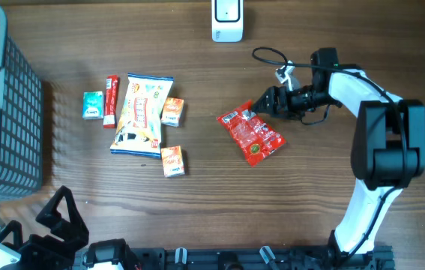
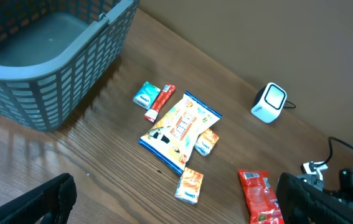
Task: Scan the item barcode
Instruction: 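Raise the open right gripper away from the red bag, then lower the right gripper and grasp the red snack bag's right edge, then move the left gripper toward the left side of the red bag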
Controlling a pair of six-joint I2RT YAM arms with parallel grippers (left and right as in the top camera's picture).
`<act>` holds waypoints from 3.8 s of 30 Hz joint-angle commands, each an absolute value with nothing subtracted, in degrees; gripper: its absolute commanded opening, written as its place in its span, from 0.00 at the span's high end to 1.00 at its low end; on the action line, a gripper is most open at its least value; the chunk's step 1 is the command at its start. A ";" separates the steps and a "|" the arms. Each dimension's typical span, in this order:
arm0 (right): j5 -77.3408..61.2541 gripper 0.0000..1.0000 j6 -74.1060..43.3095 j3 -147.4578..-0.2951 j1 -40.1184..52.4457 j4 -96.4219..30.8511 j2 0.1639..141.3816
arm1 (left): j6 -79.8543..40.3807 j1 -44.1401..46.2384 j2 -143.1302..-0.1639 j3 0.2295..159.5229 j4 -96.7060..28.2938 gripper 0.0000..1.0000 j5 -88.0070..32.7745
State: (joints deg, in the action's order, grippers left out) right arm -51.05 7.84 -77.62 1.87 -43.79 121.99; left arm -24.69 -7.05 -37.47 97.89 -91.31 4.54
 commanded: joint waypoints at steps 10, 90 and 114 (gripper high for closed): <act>-41.12 0.19 8.91 -76.03 2.68 -54.72 128.38 | -24.69 -7.25 -37.50 98.13 -91.15 0.00 3.88; -42.33 0.00 -7.44 -56.62 8.84 -24.84 110.56 | -24.69 -7.27 -37.50 98.13 -91.15 0.00 3.88; -47.46 0.27 -9.39 -56.97 8.82 -23.00 113.86 | -24.73 -7.27 -37.50 98.13 -86.85 0.00 3.84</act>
State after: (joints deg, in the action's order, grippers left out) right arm -49.06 -9.02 -58.35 8.32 -22.48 111.46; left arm -24.71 -7.05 -37.47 97.89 -88.73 4.54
